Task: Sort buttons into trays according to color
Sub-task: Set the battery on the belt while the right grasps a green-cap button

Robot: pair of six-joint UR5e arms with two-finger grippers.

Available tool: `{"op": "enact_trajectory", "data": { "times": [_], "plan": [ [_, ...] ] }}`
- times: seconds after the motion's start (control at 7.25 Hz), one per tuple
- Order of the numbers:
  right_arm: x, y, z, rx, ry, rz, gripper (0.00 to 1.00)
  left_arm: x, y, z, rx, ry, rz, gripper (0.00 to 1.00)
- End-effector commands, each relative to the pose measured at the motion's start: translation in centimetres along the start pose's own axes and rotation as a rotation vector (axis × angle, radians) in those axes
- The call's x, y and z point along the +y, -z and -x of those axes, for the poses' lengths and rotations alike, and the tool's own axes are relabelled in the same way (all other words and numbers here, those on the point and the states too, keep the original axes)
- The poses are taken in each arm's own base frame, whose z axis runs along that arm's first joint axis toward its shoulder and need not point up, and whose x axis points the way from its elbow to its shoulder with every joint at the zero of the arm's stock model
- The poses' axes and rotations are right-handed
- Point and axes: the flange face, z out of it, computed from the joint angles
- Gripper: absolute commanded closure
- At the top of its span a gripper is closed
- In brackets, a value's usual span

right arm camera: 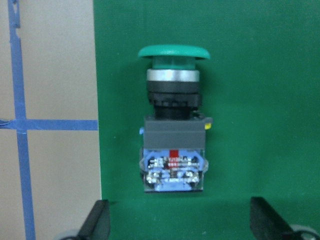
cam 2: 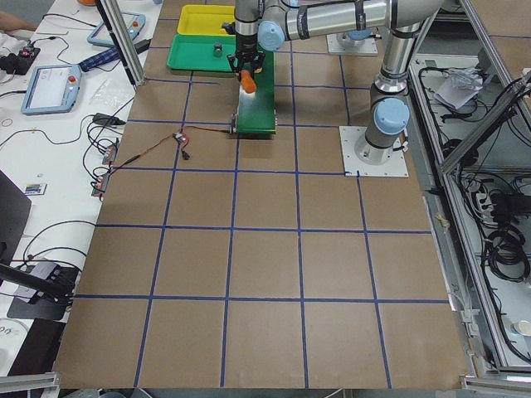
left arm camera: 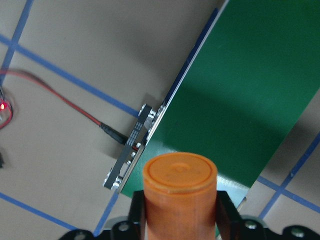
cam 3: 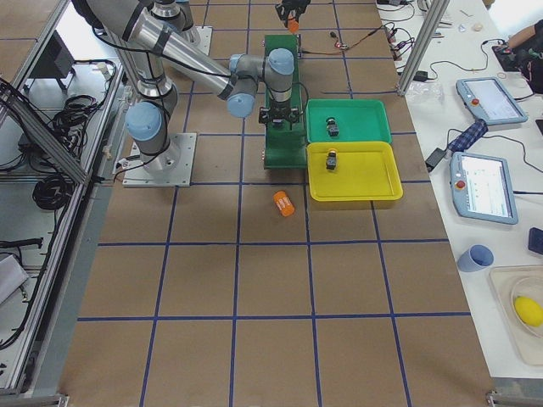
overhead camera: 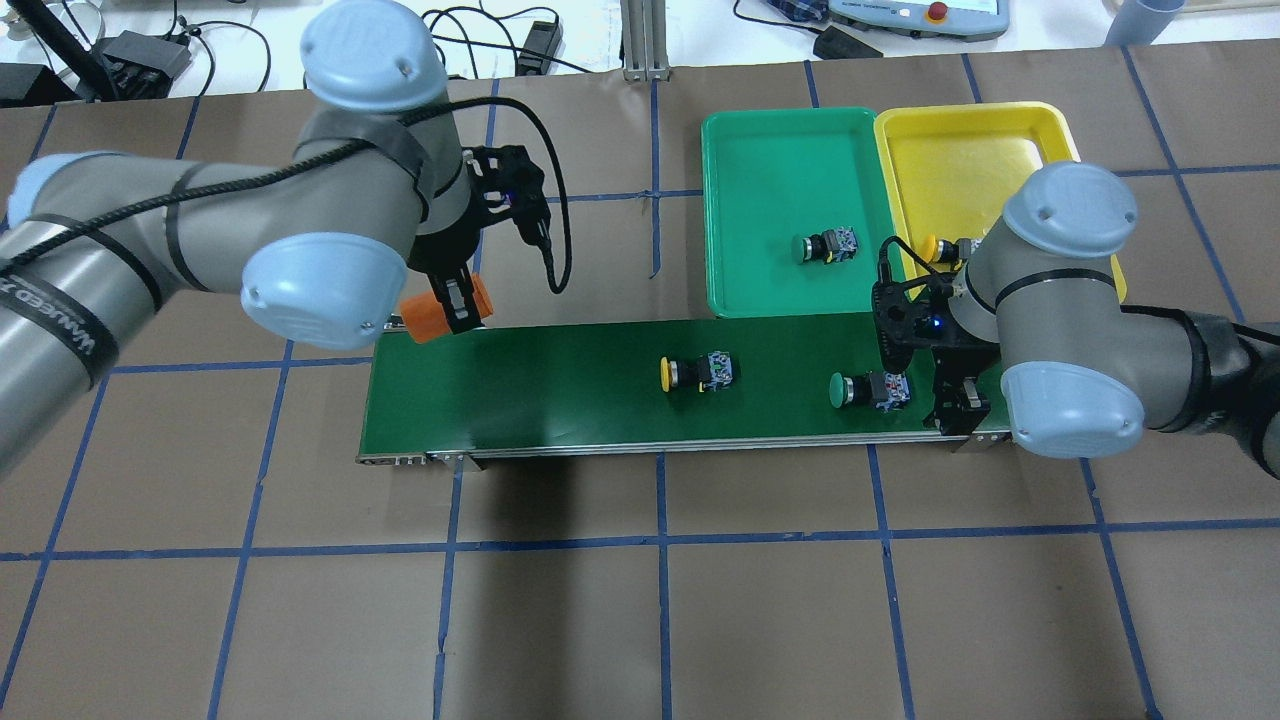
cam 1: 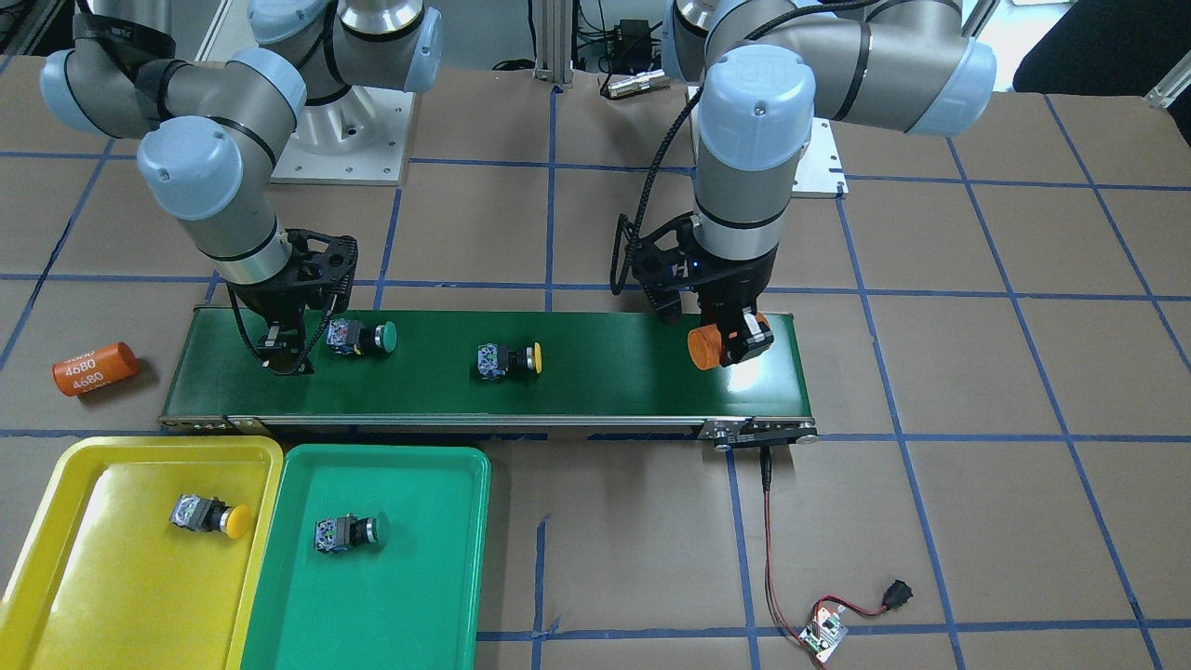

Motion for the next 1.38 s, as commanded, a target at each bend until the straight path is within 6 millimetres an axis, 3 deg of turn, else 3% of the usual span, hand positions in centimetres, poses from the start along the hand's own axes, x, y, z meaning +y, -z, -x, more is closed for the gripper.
{"op": "enact_trajectory", "data": {
  "times": [0.0,0.14,0.41,0.55,0.69,0.83,0.97,1.1,1.24],
  "plan": [
    [0.0,-0.4,-0.2,-0.006,-0.004,-0.004,0.03,-0.5,-3.6,-2.5,0.032,-0.175,0.011,1.0],
    [-0.1,-0.5,-0.2,-0.006,-0.002,-0.019,0.12,-0.1,-4.7,-3.3,0.064,-0.24,-0.016,1.0],
    [-0.2,-0.4,-0.3,-0.005,-0.004,-0.022,0.12,-0.4,-6.2,-3.7,0.094,-0.293,-0.037,0.99],
    [-0.2,-0.5,-0.3,-0.007,-0.002,-0.022,0.37,-0.4,-6.7,-4.0,0.102,-0.297,-0.042,0.92],
    [-0.1,-0.4,-0.4,-0.005,-0.002,-0.014,0.89,-0.4,-6.8,-4.0,0.102,-0.288,-0.041,0.74],
    [0.2,0.2,-1.0,0.013,-0.004,0.002,1.0,-0.5,-6.5,-3.8,0.071,-0.282,-0.054,0.13],
    [0.3,1.2,-1.7,0.033,-0.012,0.006,1.0,-0.5,-6.2,-4.0,0.061,-0.282,-0.059,0.0],
    [0.5,2.5,-2.8,0.062,-0.014,0.02,1.0,-0.6,-4.4,-3.6,0.026,-0.276,-0.087,0.0],
    [1.4,4.8,-5.7,0.11,-0.025,0.043,1.0,-1.1,-3.4,-3.6,0.046,-0.192,-0.172,0.0]
  ]
}}
